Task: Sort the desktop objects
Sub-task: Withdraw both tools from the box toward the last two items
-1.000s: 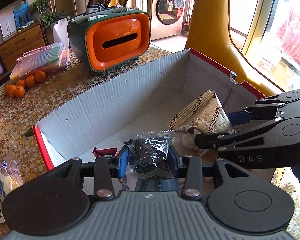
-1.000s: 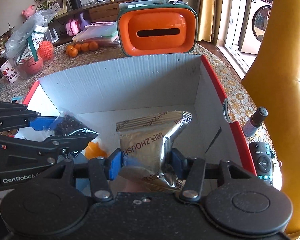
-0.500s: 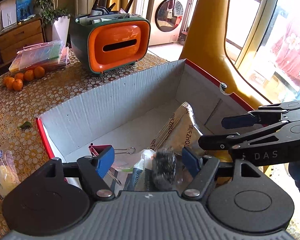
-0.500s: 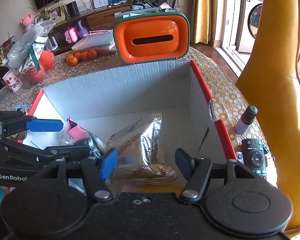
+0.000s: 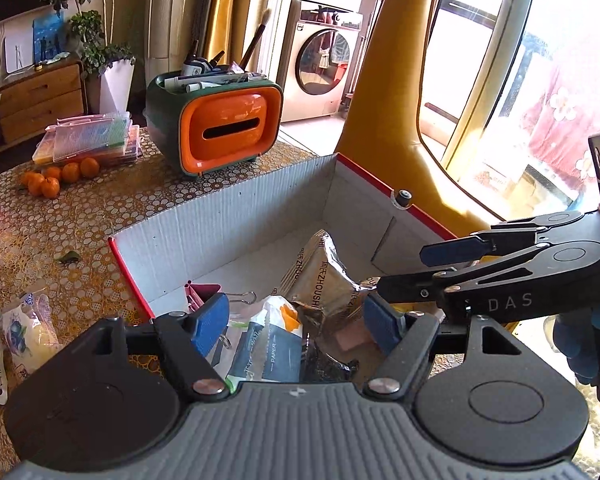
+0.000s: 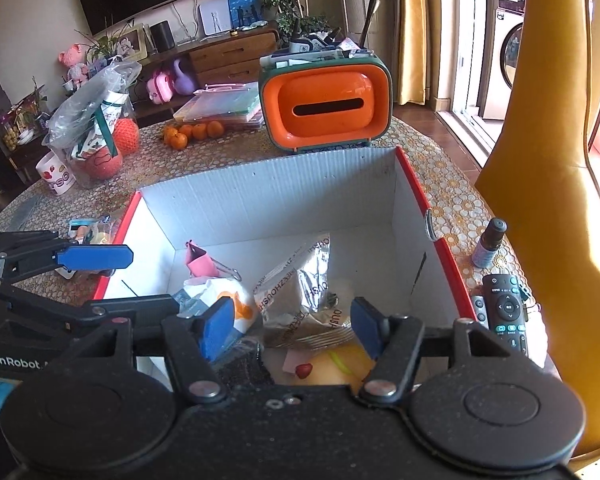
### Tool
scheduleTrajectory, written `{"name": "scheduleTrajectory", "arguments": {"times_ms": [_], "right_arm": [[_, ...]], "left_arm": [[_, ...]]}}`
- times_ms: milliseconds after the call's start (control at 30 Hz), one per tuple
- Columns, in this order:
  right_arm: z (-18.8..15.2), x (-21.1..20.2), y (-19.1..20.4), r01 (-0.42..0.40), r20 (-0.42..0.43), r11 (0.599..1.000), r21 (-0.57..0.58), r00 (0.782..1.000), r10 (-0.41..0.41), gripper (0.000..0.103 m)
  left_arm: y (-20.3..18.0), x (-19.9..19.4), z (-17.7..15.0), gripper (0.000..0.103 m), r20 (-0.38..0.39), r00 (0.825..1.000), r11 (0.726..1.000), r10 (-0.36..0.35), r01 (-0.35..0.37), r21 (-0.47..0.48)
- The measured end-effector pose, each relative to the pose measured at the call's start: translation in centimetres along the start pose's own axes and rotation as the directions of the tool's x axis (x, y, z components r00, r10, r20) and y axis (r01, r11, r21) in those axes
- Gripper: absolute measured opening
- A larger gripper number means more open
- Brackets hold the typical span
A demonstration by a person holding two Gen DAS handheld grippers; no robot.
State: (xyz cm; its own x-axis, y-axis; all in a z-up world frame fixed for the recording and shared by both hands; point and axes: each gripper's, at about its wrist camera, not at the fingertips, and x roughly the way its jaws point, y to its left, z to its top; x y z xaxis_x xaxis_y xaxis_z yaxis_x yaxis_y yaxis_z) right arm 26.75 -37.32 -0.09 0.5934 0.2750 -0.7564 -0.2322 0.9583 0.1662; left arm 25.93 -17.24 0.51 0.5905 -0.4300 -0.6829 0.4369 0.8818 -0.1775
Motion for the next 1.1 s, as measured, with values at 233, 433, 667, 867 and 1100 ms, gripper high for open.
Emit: {"name": "scheduleTrajectory", "arguments": {"times_ms": [233,433,667,867,1100], "right_arm": [[-0.2,-2.4,2.6,-0.029,0.038,1.000,-0.001,0.999,0.029,0.073],[-0.8,-3.8,5.6,-0.036,0.056,0.999,-0.029,0.998,0.038,0.074],[-1.0,-4.1,9.4,-0.049,0.060,0.998,-0.049,0.997,0.052,0.078],[-0.8,-3.5,13.0,-0.067,0.056,0.995,-0.068,0.996,0.071,0.080],[-0.5,-2.0,17.0,-0.087,0.050,0.992,-0.088,0.994,0.092,0.082]], "left_arm": [[0.6,-4.1,-1.0,0.074,0.048,0.999,1.000,0.002,-0.002,0.007],[2.5,-7.3,-2.4,0.074,0.072,0.997,1.000,0.013,-0.011,-0.028],[5.8,-10.0,-4.2,0.074,0.098,0.993,0.996,0.062,-0.054,-0.074],[9.1,-12.4,-6.2,0.079,0.122,0.987,0.988,0.109,-0.094,-0.123],[12.3,-13.8,-8.2,0.081,0.122,0.981,0.982,0.153,-0.137,-0.128]]}}
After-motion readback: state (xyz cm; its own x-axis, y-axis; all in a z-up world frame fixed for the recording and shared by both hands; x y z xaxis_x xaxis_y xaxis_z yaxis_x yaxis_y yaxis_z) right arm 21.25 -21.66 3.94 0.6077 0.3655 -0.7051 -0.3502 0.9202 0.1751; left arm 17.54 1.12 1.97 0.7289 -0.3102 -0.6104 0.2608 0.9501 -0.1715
